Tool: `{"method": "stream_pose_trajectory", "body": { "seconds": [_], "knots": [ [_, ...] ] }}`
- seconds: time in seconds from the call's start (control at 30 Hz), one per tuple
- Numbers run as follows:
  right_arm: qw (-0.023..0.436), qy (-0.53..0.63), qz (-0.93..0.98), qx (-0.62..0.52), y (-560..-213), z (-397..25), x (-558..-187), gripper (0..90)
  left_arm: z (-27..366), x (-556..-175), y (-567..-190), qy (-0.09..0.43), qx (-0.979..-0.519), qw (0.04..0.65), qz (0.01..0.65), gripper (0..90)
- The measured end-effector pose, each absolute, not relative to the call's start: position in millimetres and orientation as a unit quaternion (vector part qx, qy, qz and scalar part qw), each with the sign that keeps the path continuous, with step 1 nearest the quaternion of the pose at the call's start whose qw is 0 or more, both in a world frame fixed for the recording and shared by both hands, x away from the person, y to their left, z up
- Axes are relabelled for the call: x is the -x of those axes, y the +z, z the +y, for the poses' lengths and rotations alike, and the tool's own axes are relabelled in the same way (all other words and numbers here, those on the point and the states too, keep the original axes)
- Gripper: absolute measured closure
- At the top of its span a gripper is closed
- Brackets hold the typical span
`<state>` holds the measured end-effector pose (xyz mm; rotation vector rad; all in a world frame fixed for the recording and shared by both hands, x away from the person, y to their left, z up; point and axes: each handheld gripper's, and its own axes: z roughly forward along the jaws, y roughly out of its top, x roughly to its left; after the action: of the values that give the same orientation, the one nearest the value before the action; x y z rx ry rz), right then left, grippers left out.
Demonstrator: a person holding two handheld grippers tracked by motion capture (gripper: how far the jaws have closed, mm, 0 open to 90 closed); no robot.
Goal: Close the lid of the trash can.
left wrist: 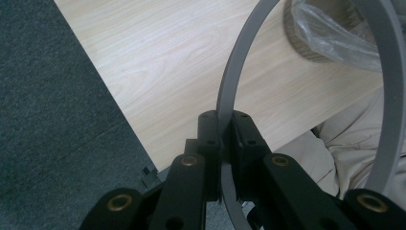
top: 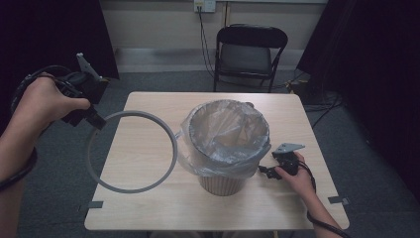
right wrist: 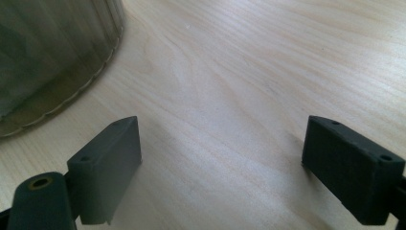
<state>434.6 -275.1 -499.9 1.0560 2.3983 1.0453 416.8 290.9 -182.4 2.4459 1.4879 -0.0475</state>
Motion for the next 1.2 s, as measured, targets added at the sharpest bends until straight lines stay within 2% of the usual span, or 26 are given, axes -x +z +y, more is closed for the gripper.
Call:
{"method": "stream_pose_trajectory", "body": {
  "seconds": [0.47,0.77,1.0,1.2],
  "knots": [
    [0.159,0.366,0.839,-0.370,-499.9,-275.0,-434.5,12.3,282.6,-423.6,-168.1,-0.018,-0.852,0.140,0.505,84.1],
    [0.160,0.366,0.839,-0.369,-499.9,-275.0,-434.5,12.3,272.1,-427.0,-141.4,-0.026,-0.857,0.165,0.487,84.0],
    [0.159,0.366,0.839,-0.370,-499.9,-275.0,-434.5,12.3,239.5,-440.5,-125.6,-0.035,-0.863,0.189,0.467,84.1],
    [0.159,0.366,0.839,-0.370,-499.9,-275.0,-434.5,12.3,196.7,-462.0,-142.0,-0.039,-0.872,0.186,0.452,84.0]
  ]
}}
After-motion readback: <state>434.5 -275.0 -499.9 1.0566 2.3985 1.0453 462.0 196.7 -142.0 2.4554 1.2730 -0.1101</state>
